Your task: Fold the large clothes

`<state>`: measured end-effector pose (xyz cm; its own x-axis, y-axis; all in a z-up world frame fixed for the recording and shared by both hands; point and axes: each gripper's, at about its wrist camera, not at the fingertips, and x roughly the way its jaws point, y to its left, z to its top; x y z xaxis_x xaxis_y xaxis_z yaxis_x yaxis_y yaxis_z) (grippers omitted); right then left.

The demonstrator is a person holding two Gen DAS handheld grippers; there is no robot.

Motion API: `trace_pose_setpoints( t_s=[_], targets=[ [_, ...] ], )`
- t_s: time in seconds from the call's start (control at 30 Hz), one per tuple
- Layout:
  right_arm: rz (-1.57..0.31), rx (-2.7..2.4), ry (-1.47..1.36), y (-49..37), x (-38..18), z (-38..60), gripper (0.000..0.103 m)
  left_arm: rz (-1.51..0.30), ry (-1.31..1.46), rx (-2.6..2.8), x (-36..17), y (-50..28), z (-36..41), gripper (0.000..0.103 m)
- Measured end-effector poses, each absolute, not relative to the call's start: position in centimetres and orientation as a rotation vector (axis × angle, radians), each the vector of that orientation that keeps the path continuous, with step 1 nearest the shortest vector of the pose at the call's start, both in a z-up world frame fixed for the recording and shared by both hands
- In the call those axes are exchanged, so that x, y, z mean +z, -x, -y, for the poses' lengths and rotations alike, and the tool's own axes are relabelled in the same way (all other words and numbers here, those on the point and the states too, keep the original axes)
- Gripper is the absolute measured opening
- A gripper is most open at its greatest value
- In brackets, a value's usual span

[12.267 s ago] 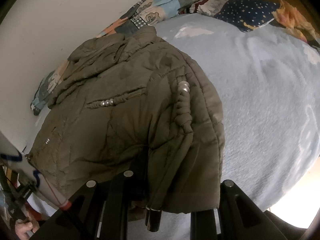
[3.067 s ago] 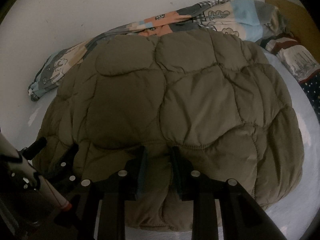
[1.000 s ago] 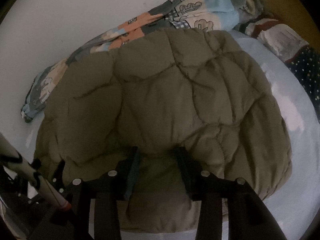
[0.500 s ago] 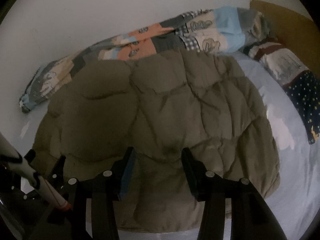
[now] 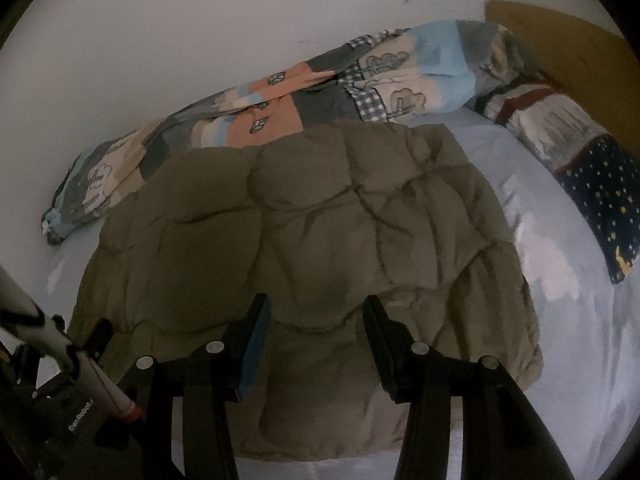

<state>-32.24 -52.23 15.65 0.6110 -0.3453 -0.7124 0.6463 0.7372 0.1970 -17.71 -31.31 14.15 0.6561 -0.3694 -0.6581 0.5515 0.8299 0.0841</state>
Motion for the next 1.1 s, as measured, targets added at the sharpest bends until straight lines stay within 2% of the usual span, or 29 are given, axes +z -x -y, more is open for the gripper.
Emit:
trace_pose_setpoints(
  t_s=[0.27,0.47,0.6,0.83,1.1],
  targets=[
    [-0.738,-0.642,-0.526,34.8,14.8,54.5,0.052,-0.955,-0.146,-0.513,11.6,12.7,27.1,0.081],
    [-0.804,-0.657,-0.629,36.8,12.2,57.4,0.052,-0.993,-0.07,-0.565,12.2,11.9,25.7,0.081],
    [-0.76,-0.632,-0.725,38.6,12.6,58.7,0.052,-0.998,0.005,-0.541,13.3,10.8,23.5,0.081],
    [-0.682,-0.705,-0.751,42.3,14.1,60.1,0.06,-1.218,0.2,-0.48,10.9,7.4,17.8,0.081],
    [-0.655,-0.729,-0.964,45.8,12.3,62.8,0.061,-1.334,0.408,-0.491,8.3,6.7,14.4,0.081]
  ],
)
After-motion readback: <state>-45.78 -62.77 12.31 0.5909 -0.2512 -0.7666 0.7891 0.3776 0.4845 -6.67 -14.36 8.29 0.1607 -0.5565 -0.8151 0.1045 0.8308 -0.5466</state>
